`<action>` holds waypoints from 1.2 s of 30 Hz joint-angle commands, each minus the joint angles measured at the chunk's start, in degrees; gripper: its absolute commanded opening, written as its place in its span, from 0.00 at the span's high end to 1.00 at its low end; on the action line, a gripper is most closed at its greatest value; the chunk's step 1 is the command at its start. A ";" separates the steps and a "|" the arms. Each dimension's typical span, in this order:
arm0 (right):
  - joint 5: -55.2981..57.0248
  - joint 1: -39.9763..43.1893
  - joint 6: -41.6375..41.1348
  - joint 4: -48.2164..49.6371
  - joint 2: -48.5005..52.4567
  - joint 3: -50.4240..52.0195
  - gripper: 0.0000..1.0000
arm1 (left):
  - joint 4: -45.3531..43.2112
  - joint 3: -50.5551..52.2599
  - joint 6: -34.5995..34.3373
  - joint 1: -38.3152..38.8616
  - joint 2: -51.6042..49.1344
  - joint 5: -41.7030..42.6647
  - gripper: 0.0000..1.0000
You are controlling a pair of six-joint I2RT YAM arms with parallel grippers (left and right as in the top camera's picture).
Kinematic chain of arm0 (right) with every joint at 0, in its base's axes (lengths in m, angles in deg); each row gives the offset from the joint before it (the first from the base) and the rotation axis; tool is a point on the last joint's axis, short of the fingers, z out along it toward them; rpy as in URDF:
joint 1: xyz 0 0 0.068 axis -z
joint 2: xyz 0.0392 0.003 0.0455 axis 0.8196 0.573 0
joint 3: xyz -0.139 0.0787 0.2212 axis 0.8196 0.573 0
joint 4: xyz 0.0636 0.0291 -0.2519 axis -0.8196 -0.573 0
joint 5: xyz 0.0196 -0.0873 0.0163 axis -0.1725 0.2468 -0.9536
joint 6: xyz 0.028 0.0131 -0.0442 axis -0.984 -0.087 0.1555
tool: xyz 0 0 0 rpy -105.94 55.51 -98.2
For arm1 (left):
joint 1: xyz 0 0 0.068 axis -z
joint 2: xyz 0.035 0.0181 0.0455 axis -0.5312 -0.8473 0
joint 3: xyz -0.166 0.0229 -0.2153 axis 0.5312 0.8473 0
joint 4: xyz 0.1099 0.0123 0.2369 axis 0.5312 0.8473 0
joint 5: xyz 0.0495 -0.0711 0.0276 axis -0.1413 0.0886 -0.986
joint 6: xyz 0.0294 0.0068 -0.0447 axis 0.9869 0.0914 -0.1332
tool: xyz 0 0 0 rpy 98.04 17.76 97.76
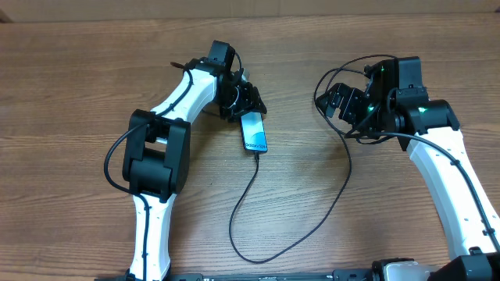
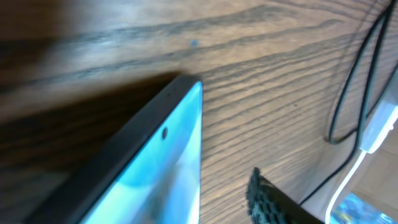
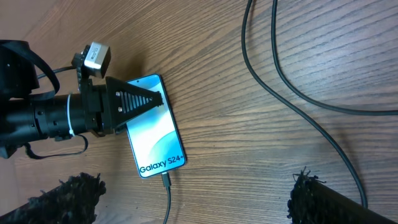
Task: Plug charger to phone and switch on socket
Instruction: 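Lower the phone flat onto the table with the left gripper and release, then raise the left gripper up and away from the phone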
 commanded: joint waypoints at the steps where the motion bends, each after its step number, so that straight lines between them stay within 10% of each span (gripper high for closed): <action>1: 0.76 -0.22 0.00 0.26 -0.94 -0.44 0.00 | 1.77 0.04 0.52 0.11 0.11 -6.67 0.38; 29: 0.81 -0.22 0.02 -0.74 -0.94 -0.44 0.00 | 9.14 -1.03 5.68 0.00 1.31 -20.59 0.03; 36: 0.81 -0.22 0.00 -0.72 -0.94 -0.44 0.00 | 16.90 -5.86 6.05 0.00 10.12 -37.66 0.00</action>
